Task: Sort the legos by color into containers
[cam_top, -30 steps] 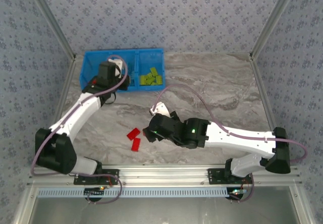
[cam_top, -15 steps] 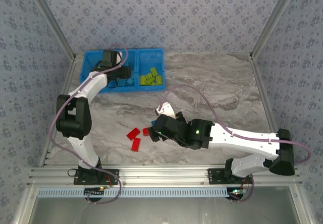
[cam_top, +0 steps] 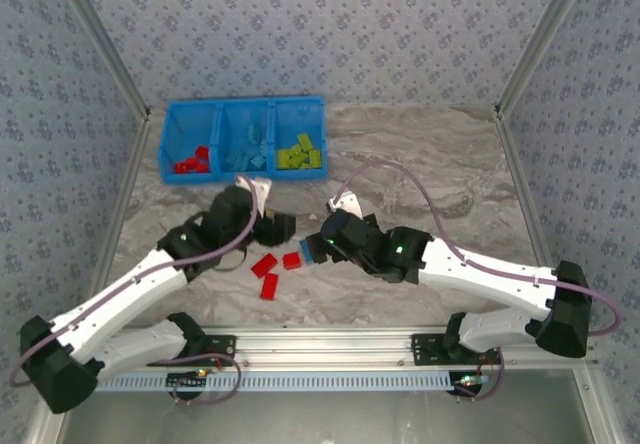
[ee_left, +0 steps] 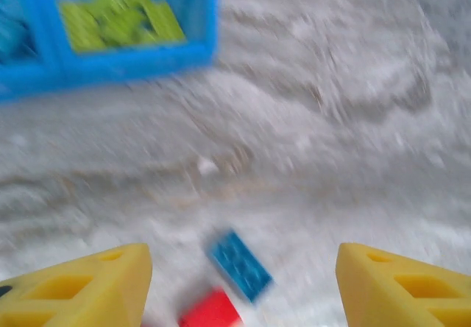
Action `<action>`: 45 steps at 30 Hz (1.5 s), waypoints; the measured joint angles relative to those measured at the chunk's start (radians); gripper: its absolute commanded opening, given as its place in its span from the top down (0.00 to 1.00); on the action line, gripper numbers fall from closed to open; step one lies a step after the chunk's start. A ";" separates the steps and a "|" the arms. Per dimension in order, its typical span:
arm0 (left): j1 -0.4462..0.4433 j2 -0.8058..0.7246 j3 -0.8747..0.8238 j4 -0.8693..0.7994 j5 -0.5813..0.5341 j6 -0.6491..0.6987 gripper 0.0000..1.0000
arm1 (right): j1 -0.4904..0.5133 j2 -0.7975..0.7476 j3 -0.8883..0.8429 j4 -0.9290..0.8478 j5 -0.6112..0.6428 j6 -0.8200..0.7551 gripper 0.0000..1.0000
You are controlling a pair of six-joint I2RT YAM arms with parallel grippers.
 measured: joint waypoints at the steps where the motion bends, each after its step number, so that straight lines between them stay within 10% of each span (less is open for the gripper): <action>1: -0.036 -0.006 -0.012 -0.040 -0.027 -0.017 0.32 | -0.005 -0.009 -0.008 0.005 -0.006 0.006 0.00; 10: -0.076 -0.006 -0.209 -0.173 -0.131 -0.068 0.30 | -0.011 -0.043 -0.066 0.038 -0.063 0.045 0.00; 29: 0.190 0.227 -0.253 0.069 0.087 0.030 0.18 | -0.016 -0.042 -0.066 0.043 -0.078 0.056 0.00; 45: 0.213 0.332 -0.253 0.106 0.024 0.002 0.56 | -0.018 0.006 -0.064 0.108 -0.225 0.029 0.00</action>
